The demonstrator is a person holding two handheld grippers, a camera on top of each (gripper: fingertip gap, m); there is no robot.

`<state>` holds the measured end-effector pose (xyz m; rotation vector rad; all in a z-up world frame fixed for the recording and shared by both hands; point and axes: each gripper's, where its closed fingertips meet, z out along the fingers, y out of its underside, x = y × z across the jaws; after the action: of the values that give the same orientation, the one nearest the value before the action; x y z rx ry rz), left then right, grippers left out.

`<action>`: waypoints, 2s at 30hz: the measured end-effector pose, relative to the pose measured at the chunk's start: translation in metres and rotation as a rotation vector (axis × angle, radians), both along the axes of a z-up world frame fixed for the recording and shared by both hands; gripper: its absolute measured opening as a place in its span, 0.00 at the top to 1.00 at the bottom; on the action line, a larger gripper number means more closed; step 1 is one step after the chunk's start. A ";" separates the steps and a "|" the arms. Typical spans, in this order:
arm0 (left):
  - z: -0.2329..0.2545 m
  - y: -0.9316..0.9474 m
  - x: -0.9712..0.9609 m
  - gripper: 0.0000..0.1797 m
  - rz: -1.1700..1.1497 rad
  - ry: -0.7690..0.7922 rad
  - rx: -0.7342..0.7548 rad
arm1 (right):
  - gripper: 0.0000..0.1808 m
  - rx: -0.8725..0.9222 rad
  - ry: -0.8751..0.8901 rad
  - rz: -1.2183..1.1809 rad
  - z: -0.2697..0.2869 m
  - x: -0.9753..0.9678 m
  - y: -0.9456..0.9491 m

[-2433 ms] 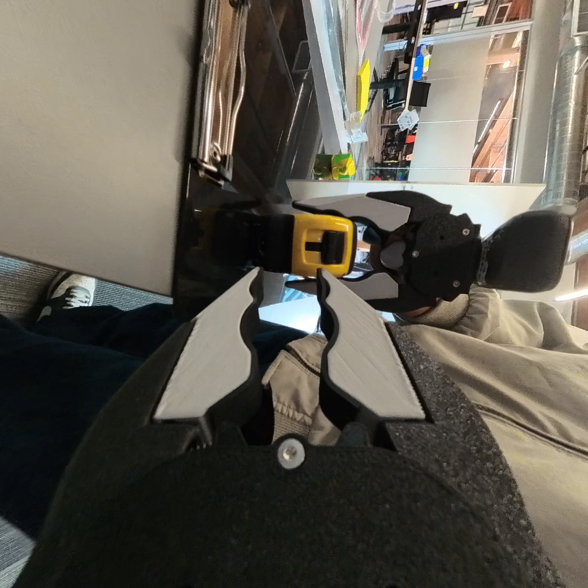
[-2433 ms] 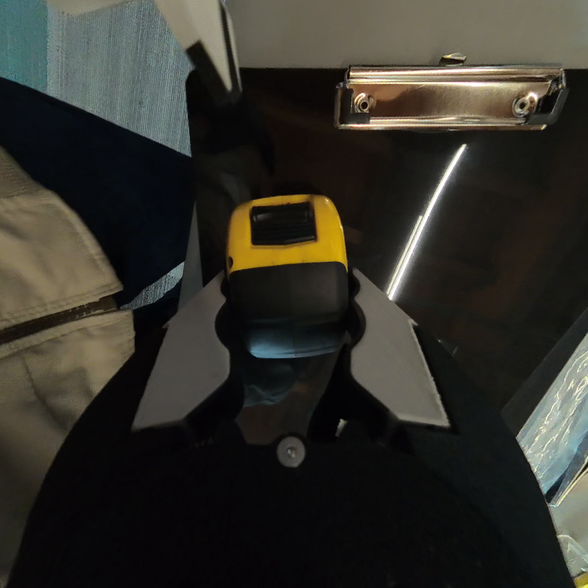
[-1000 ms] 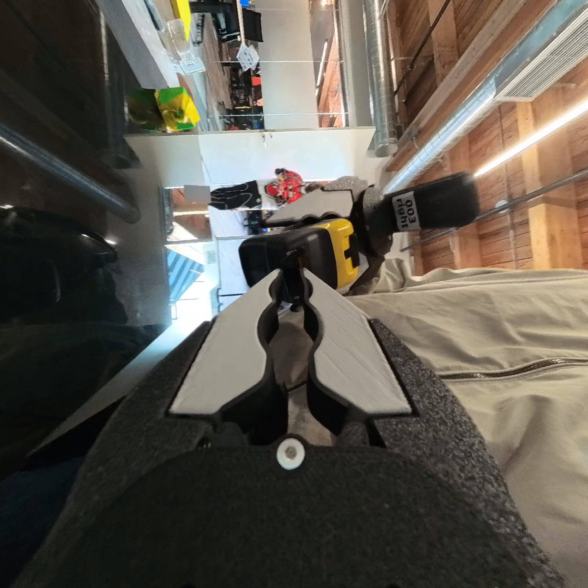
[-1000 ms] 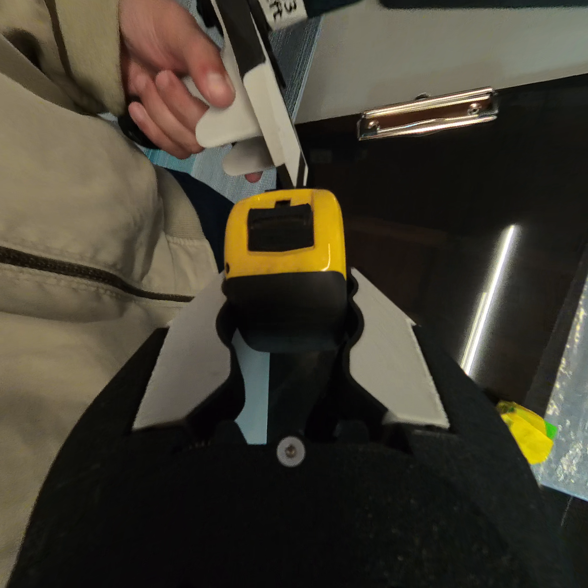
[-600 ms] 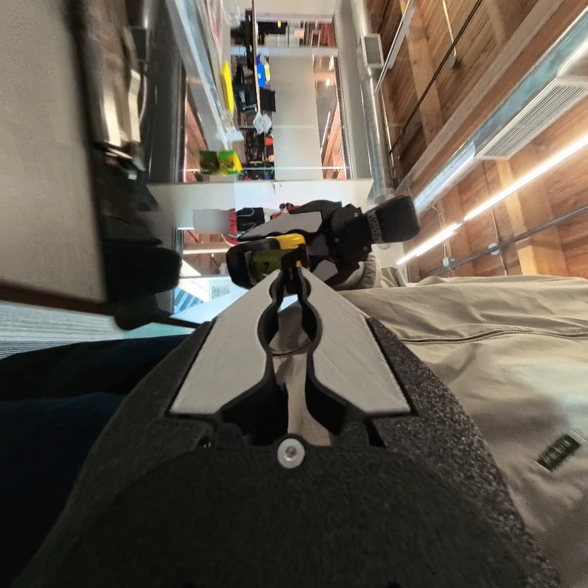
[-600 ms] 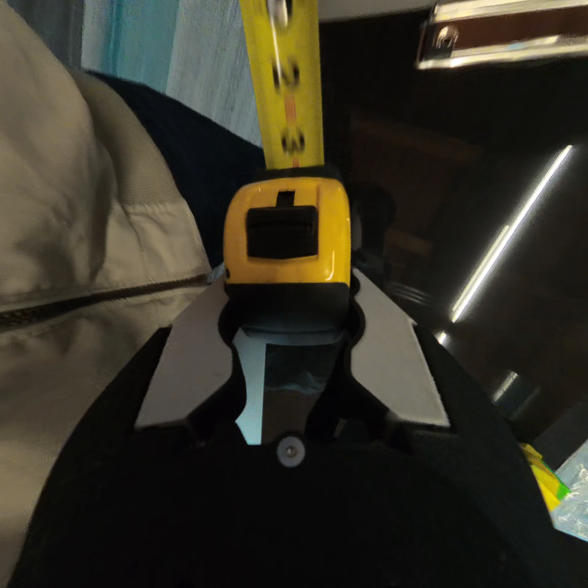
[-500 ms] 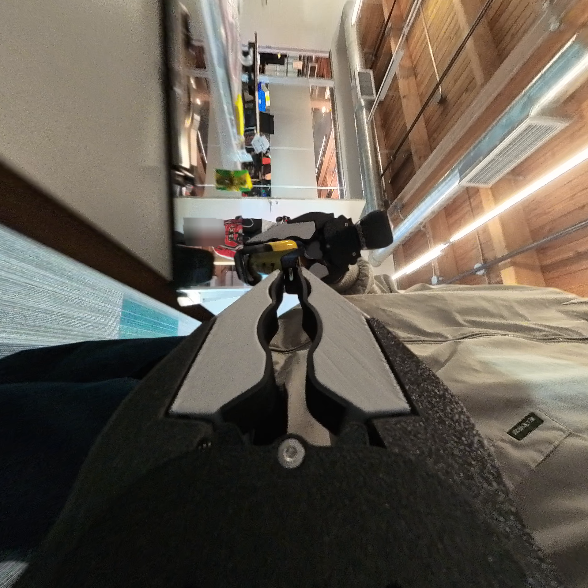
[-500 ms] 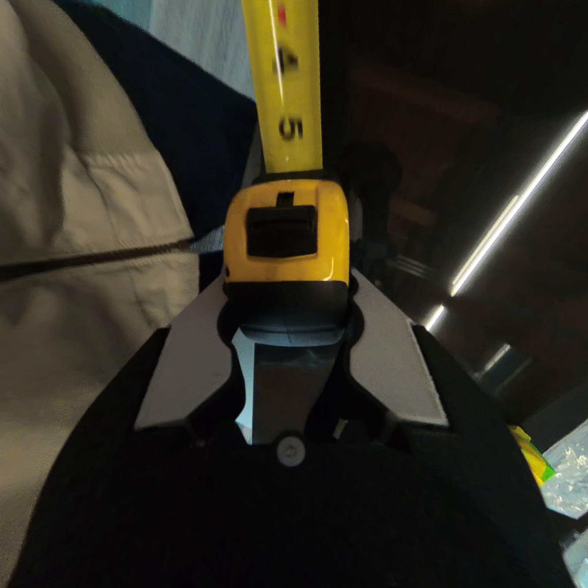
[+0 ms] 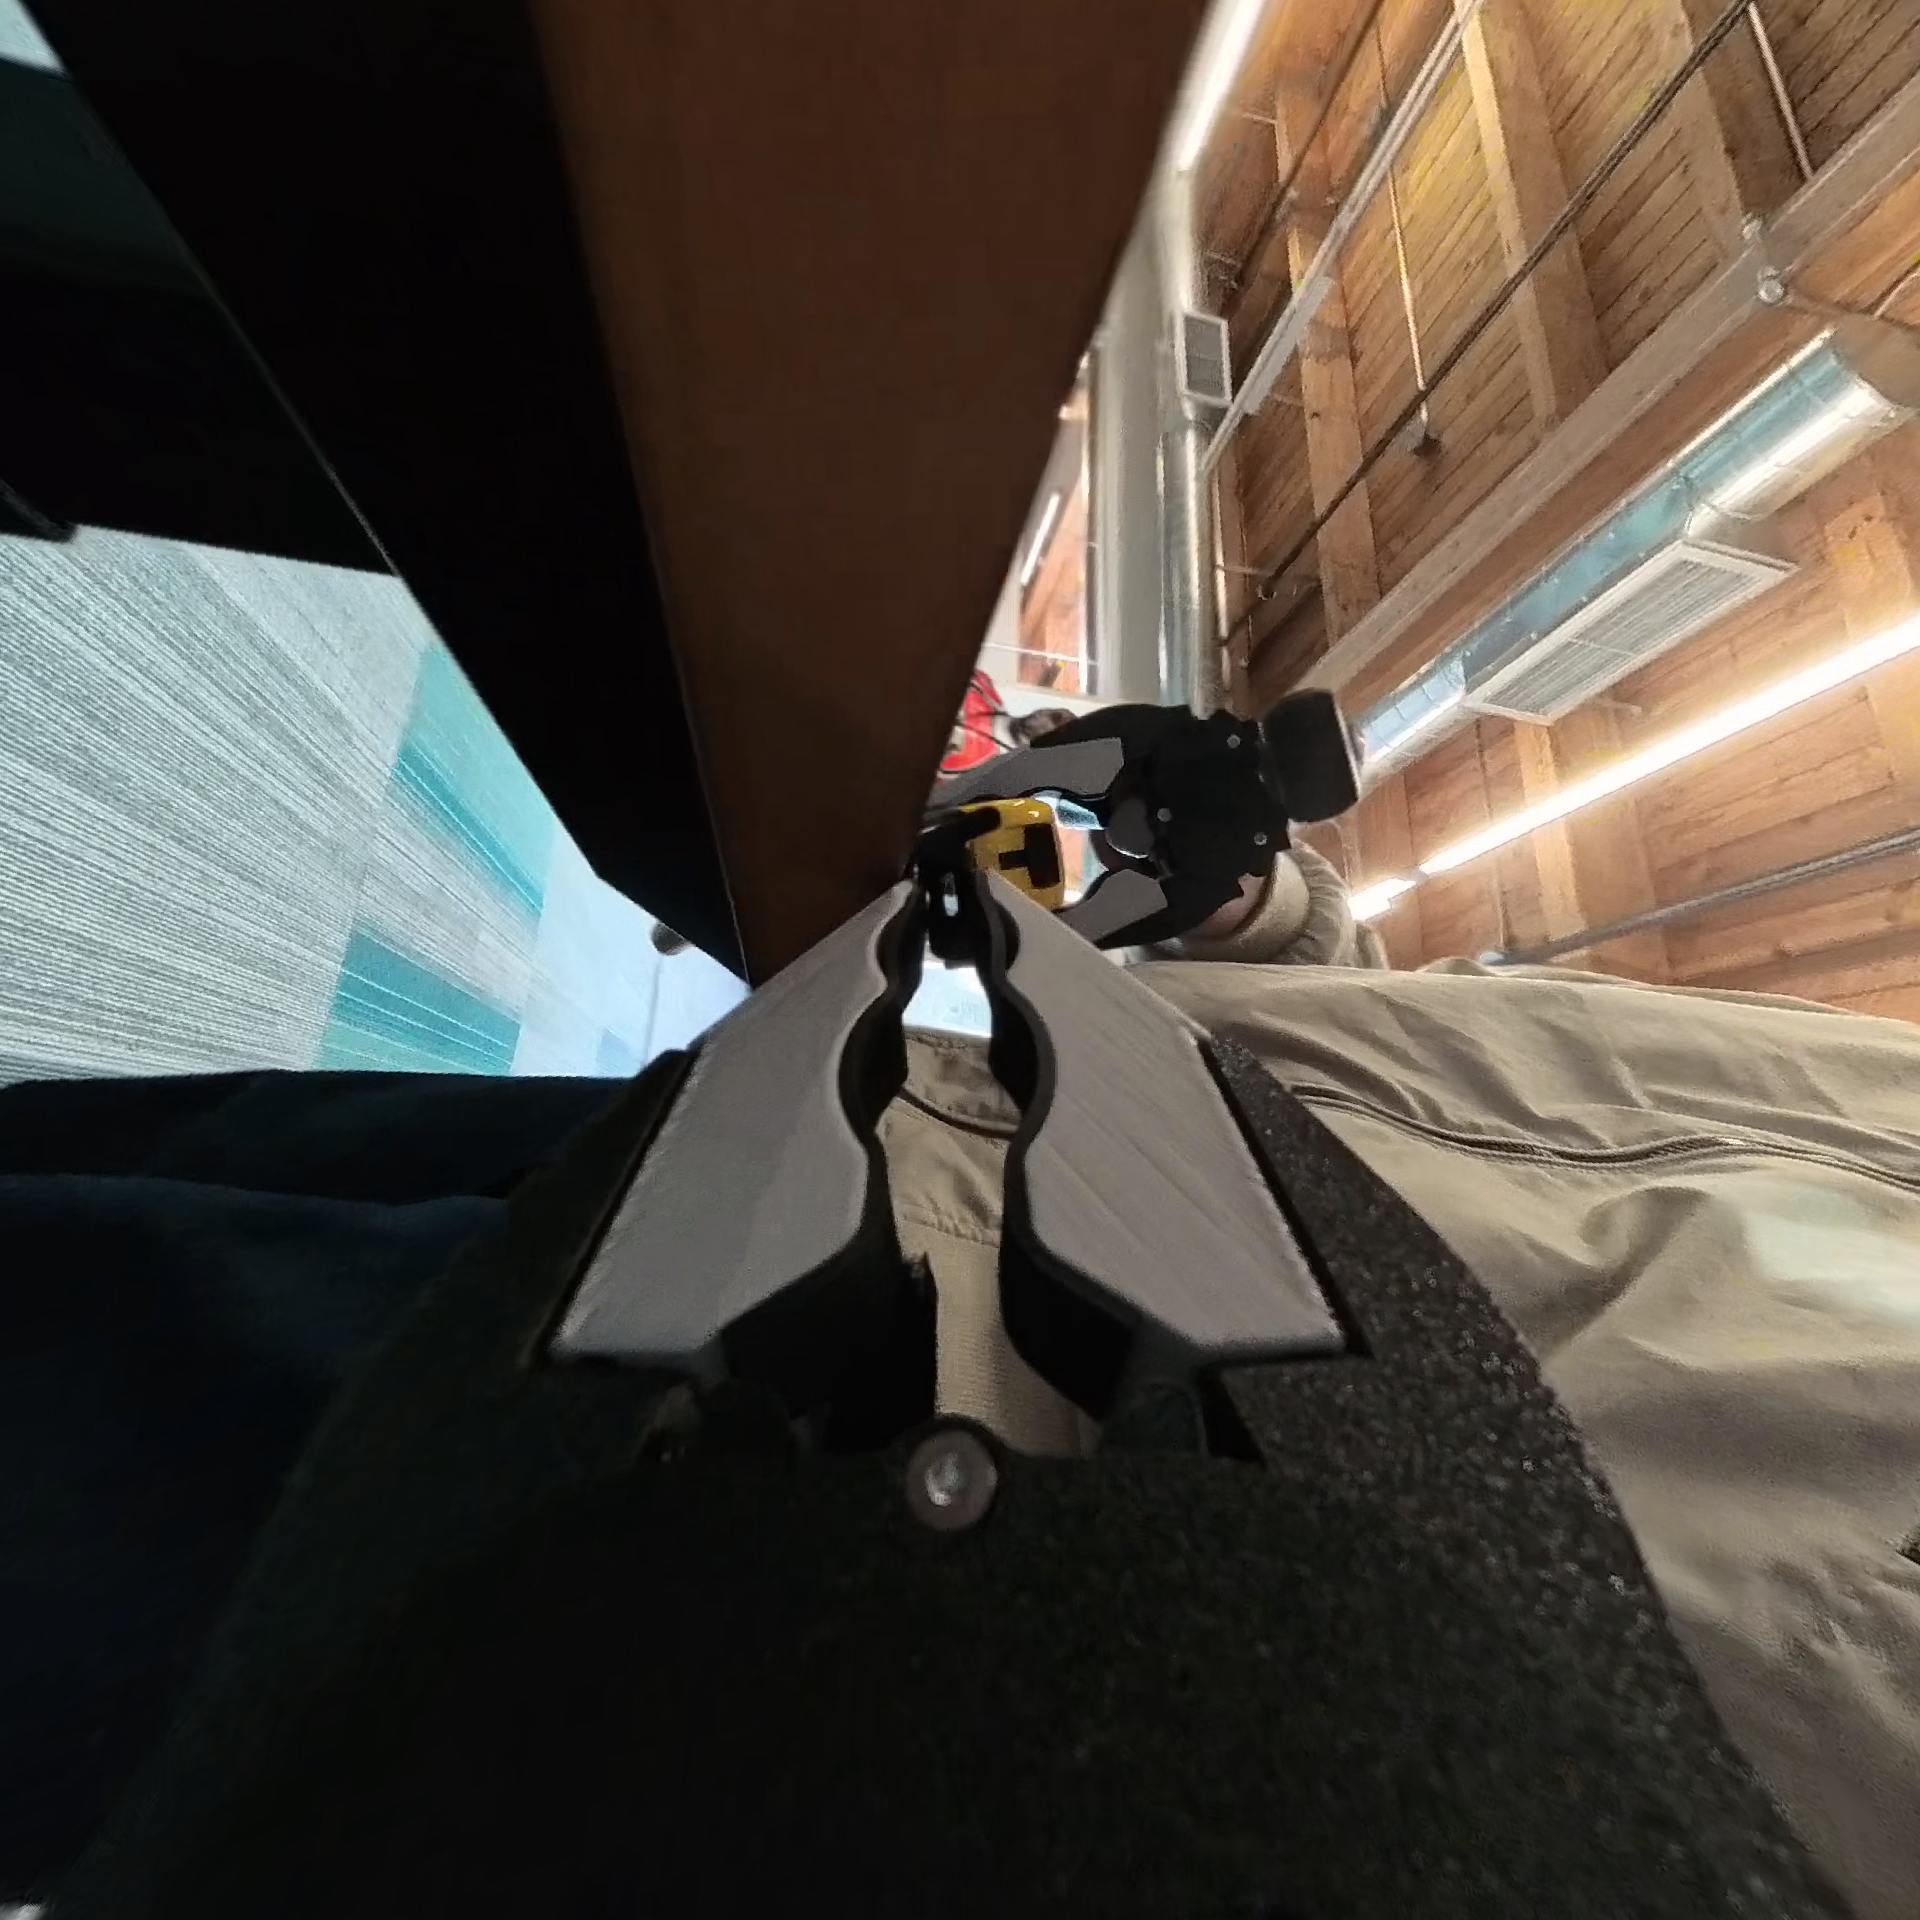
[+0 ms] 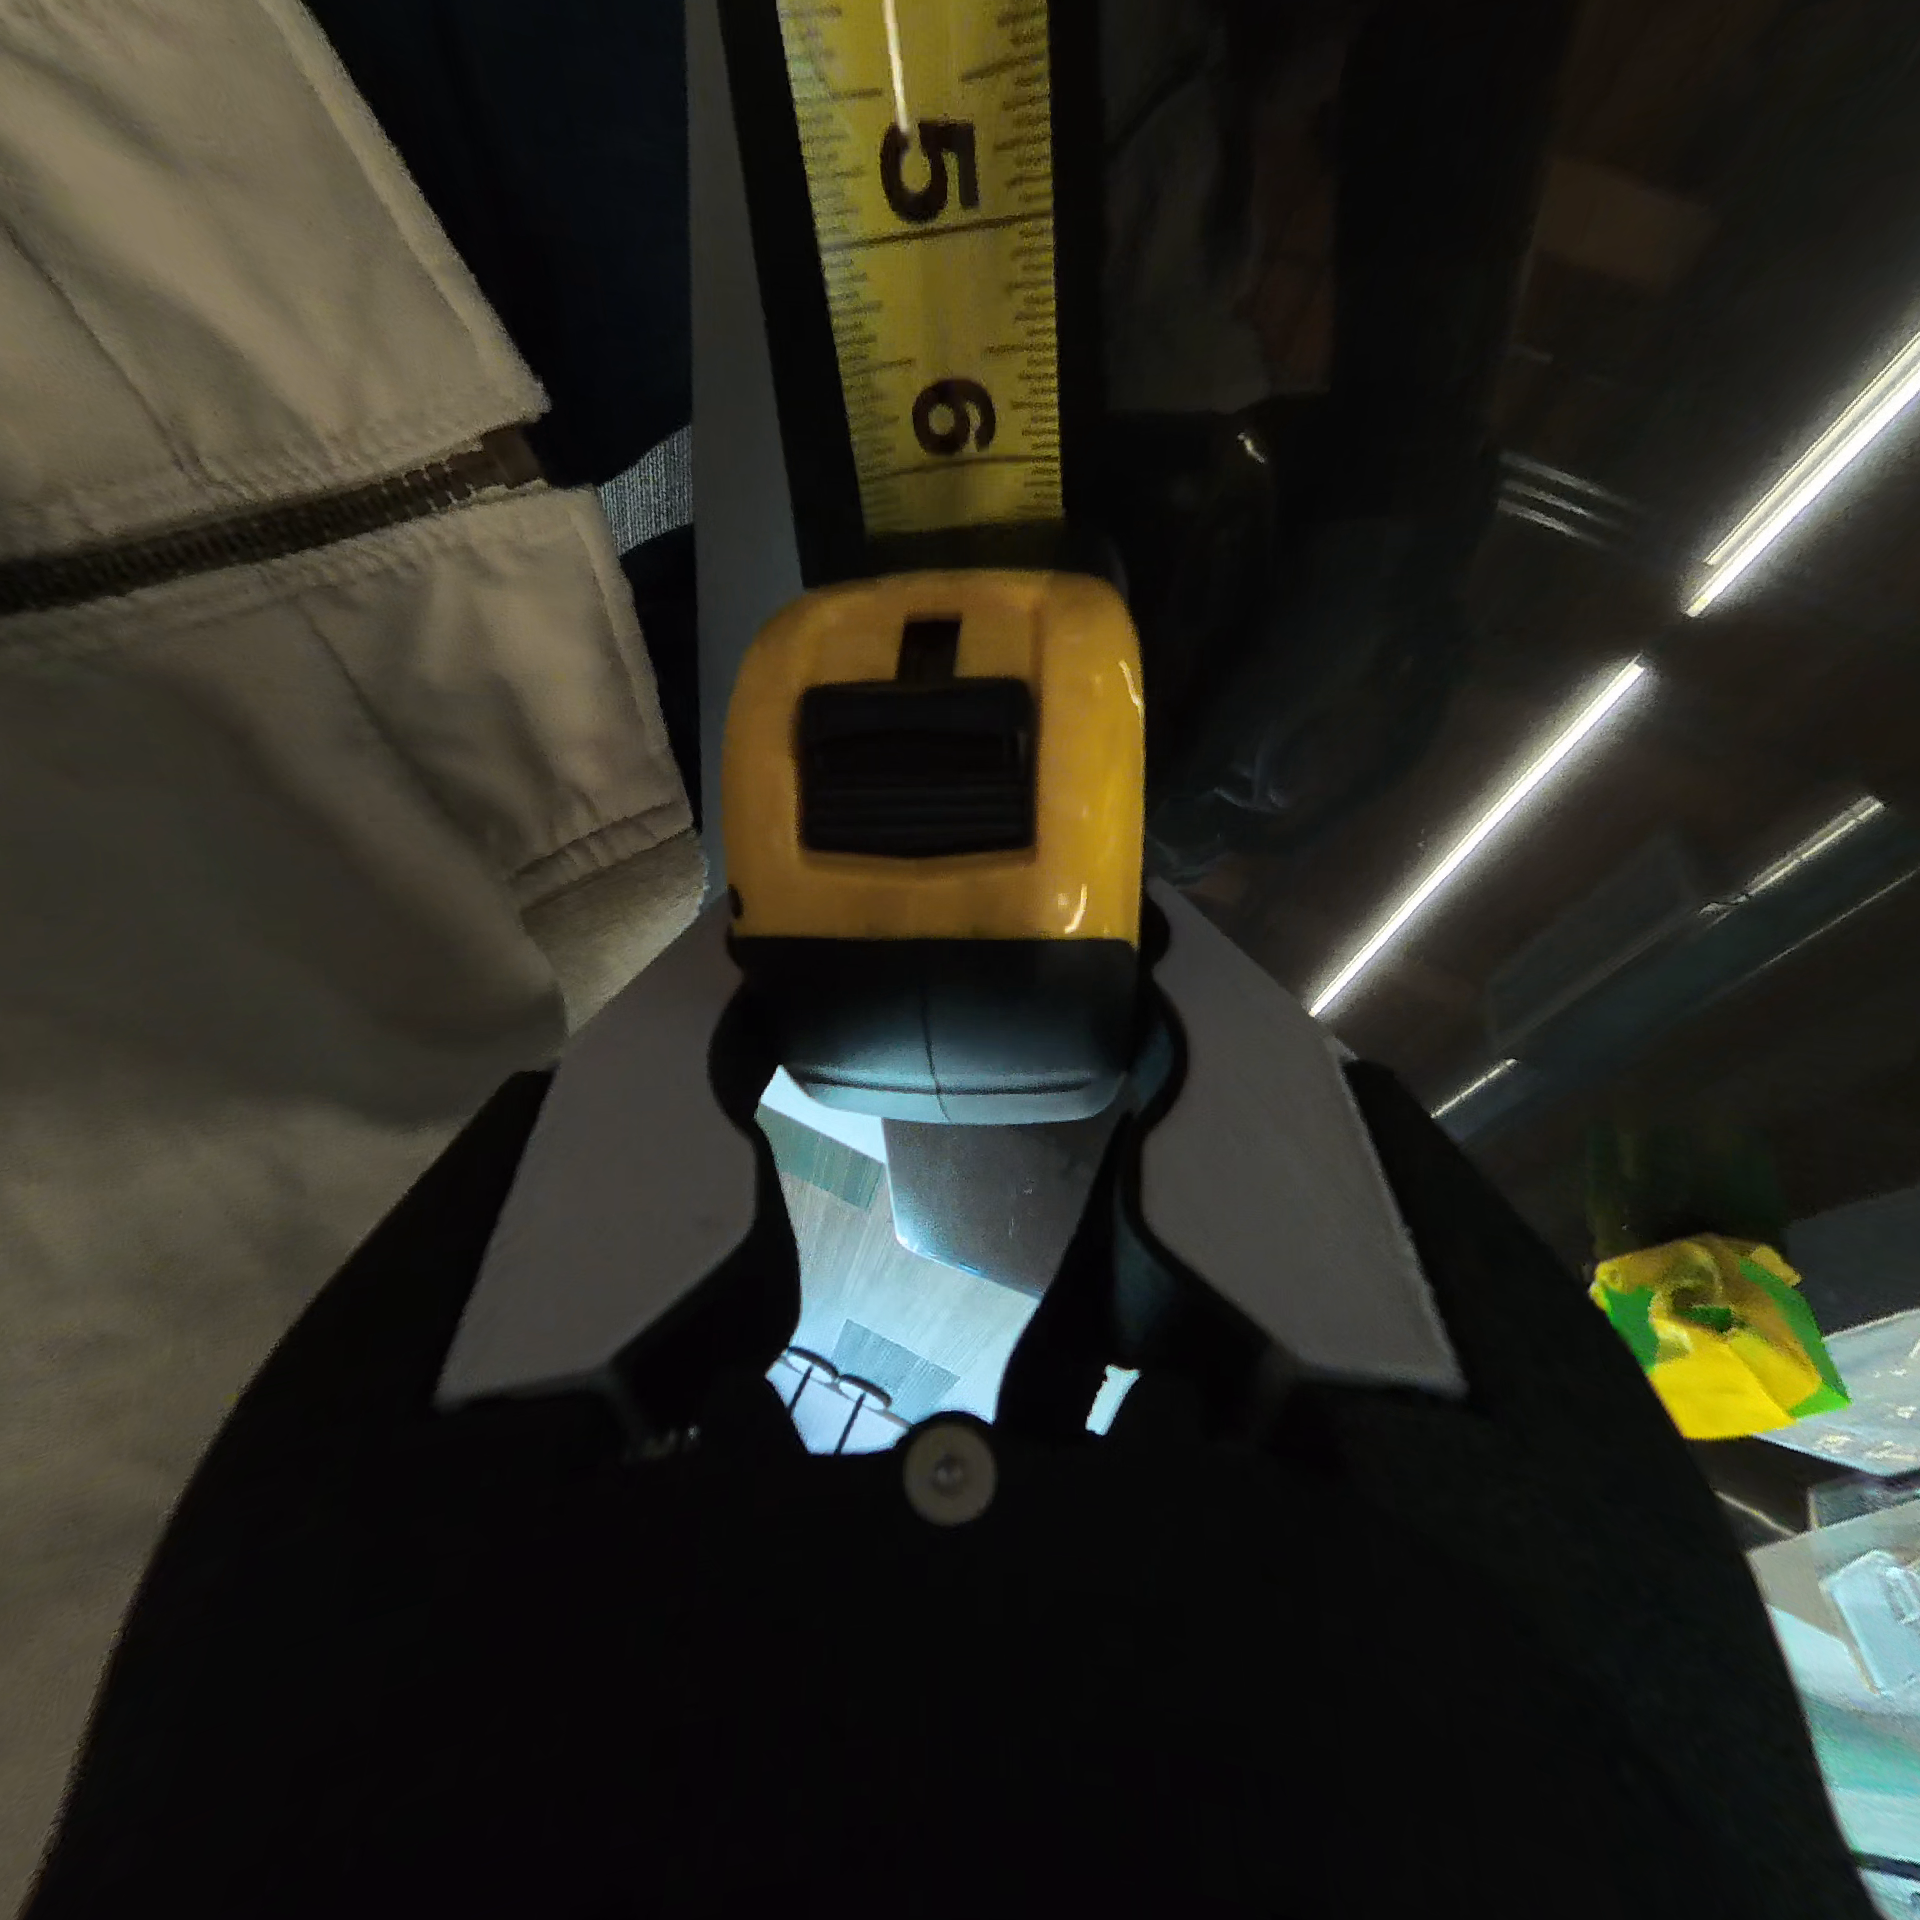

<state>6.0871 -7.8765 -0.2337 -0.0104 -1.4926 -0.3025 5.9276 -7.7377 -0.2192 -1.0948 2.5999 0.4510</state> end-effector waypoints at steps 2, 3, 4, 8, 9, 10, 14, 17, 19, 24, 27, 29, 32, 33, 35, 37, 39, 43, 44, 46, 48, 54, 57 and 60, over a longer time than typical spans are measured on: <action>-0.001 0.000 -0.001 0.96 0.024 -0.043 -0.025 | 0.63 -0.013 0.002 0.018 -0.002 0.001 -0.004; -0.001 0.001 -0.001 0.96 0.031 -0.070 -0.051 | 0.63 -0.026 -0.006 0.008 -0.002 0.002 -0.006; -0.001 0.000 -0.001 0.96 0.040 -0.098 -0.077 | 0.63 -0.037 -0.013 0.001 -0.001 0.003 -0.008; -0.003 0.001 -0.003 0.96 0.053 -0.241 -0.192 | 0.64 -0.063 -0.010 0.017 -0.003 0.004 -0.006; -0.004 0.002 -0.004 0.96 0.050 -0.284 -0.234 | 0.64 -0.070 -0.012 0.022 -0.003 0.004 -0.006; -0.005 0.003 -0.004 0.96 0.045 -0.330 -0.265 | 0.64 -0.074 -0.015 0.021 -0.003 0.004 -0.006; -0.006 0.005 -0.006 0.96 0.048 -0.512 -0.378 | 0.63 -0.094 -0.023 0.025 -0.004 0.005 -0.006; -0.006 0.004 -0.007 0.95 0.052 -0.614 -0.455 | 0.64 -0.101 -0.029 0.024 -0.004 0.005 -0.006; -0.006 0.004 -0.007 0.95 0.046 -0.656 -0.493 | 0.64 -0.107 -0.033 0.022 -0.004 0.006 -0.006; -0.004 0.001 -0.010 0.93 -0.064 -0.794 -0.762 | 0.64 -0.173 -0.038 -0.001 -0.006 0.008 -0.008; -0.004 0.000 -0.013 0.92 -0.128 -0.813 -0.865 | 0.64 -0.178 -0.030 -0.009 -0.006 0.008 -0.007; -0.004 0.001 -0.014 0.92 -0.171 -0.810 -0.895 | 0.64 -0.188 -0.034 -0.020 -0.005 0.009 -0.007; -0.003 0.003 -0.016 0.93 -0.254 -0.822 -0.988 | 0.63 -0.210 -0.043 -0.043 -0.005 0.009 -0.008; -0.003 0.004 -0.016 0.94 -0.279 -0.828 -1.024 | 0.63 -0.217 -0.043 -0.048 -0.005 0.009 -0.008; -0.003 0.006 -0.020 0.94 -0.319 -0.831 -1.050 | 0.63 -0.206 -0.045 -0.070 -0.004 0.006 -0.003; -0.005 0.007 -0.023 0.92 -0.353 -0.839 -1.071 | 0.63 -0.210 -0.049 -0.094 -0.005 0.002 0.002; -0.006 0.010 -0.031 0.92 -0.365 -0.824 -1.084 | 0.63 -0.205 -0.038 -0.100 -0.005 -0.006 0.008; -0.005 0.014 -0.042 0.94 -0.408 -0.833 -1.121 | 0.63 -0.214 -0.040 -0.110 -0.005 -0.012 0.014; -0.005 0.013 -0.042 0.93 -0.416 -0.838 -1.132 | 0.63 -0.218 -0.043 -0.104 -0.005 -0.011 0.014; -0.005 0.013 -0.043 0.92 -0.449 -0.850 -1.176 | 0.64 -0.214 -0.043 -0.090 -0.005 -0.011 0.014; -0.005 0.013 -0.045 0.91 -0.511 -0.867 -1.235 | 0.63 -0.224 -0.056 -0.103 -0.004 -0.010 0.013; -0.004 0.020 -0.049 0.97 -0.598 -0.897 -1.279 | 0.63 -0.246 -0.021 -0.097 0.001 -0.018 0.011; -0.004 0.021 -0.050 0.97 -0.578 -0.880 -1.241 | 0.63 -0.248 -0.005 -0.092 0.005 -0.028 0.015; -0.004 0.021 -0.050 0.97 -0.600 -0.890 -1.273 | 0.63 -0.222 0.011 -0.093 0.003 -0.048 0.033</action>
<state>6.0374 -7.8557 -0.2379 -1.5206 -2.3091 0.2692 5.8794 -7.7048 -0.2166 -1.0329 2.7476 0.1502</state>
